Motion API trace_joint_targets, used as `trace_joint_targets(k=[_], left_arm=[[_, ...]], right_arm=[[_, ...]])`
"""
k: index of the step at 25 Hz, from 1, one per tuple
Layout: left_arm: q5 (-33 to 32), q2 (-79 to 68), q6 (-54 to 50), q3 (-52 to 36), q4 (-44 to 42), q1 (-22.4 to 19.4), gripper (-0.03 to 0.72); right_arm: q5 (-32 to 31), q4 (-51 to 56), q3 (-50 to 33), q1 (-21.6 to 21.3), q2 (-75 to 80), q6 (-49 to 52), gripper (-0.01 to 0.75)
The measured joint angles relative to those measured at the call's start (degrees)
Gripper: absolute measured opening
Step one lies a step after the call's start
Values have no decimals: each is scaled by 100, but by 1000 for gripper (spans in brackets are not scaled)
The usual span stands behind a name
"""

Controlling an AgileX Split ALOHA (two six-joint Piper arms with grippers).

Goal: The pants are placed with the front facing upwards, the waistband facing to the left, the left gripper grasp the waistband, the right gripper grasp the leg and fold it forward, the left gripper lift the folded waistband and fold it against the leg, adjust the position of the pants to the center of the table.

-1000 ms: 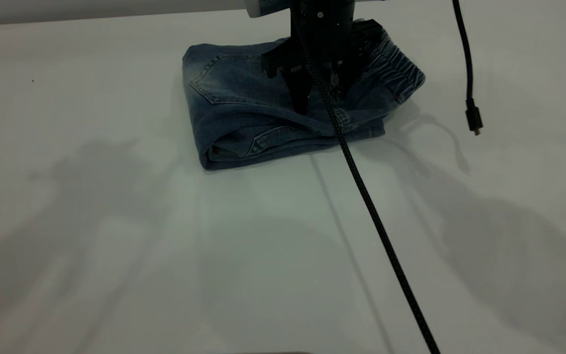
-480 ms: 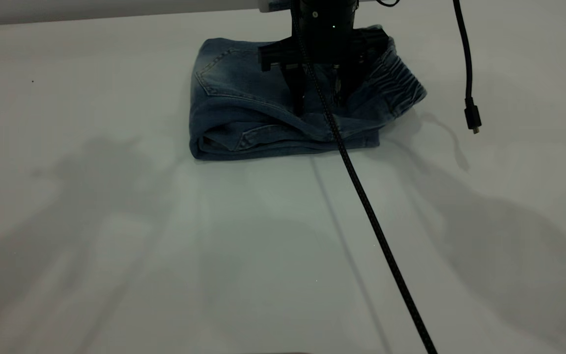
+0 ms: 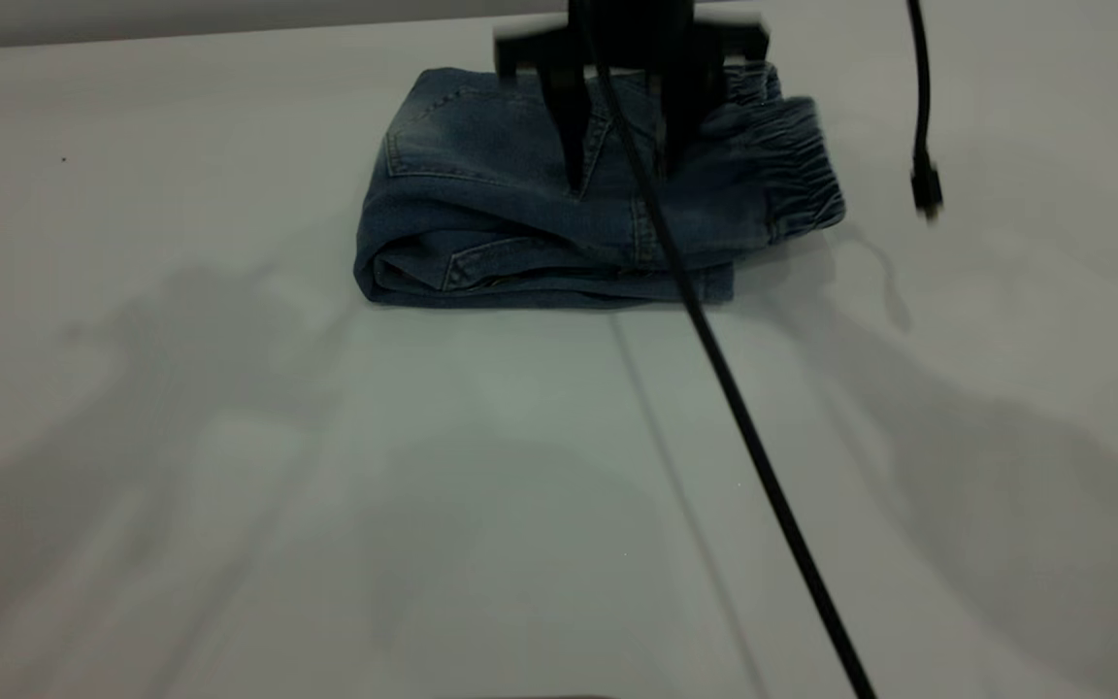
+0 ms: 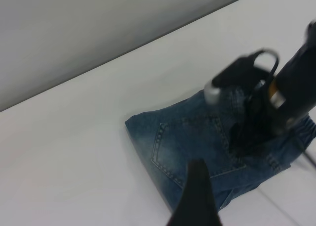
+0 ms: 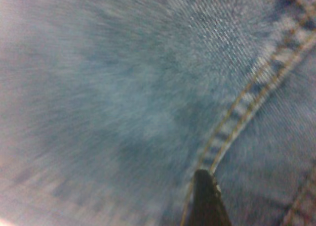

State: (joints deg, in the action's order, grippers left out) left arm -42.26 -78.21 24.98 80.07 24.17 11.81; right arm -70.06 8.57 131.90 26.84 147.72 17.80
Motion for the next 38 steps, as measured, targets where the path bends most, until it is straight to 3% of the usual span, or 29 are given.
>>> trace_joint_targets(k=[6,15,17,23,29,38], left_arm=[[-307,401,0,0,-16,0,528],[-2084,1645,-472,0,-414,0,528],[-2474,1859,-568,0,-496,0,528],[-2494,2359,-1144,-61,-521,0,513],[-2494,3033,-1584,-772,32,0,497],[-2494,4463,-1627,-1673,-81,0,497]], right_arm=[[-50,12,-5,0,-1392,-447,409],[-173,13,-459,0,-4157,-1193,407],[-186,2,-923,0,-4922,-1288,407],[-234,-585,-2974,0,-7483,-1347,406],[-284,-1289,-5090,0,-9741,-743,406],[-310,-1283,-6712,0,-12569,-27,406]])
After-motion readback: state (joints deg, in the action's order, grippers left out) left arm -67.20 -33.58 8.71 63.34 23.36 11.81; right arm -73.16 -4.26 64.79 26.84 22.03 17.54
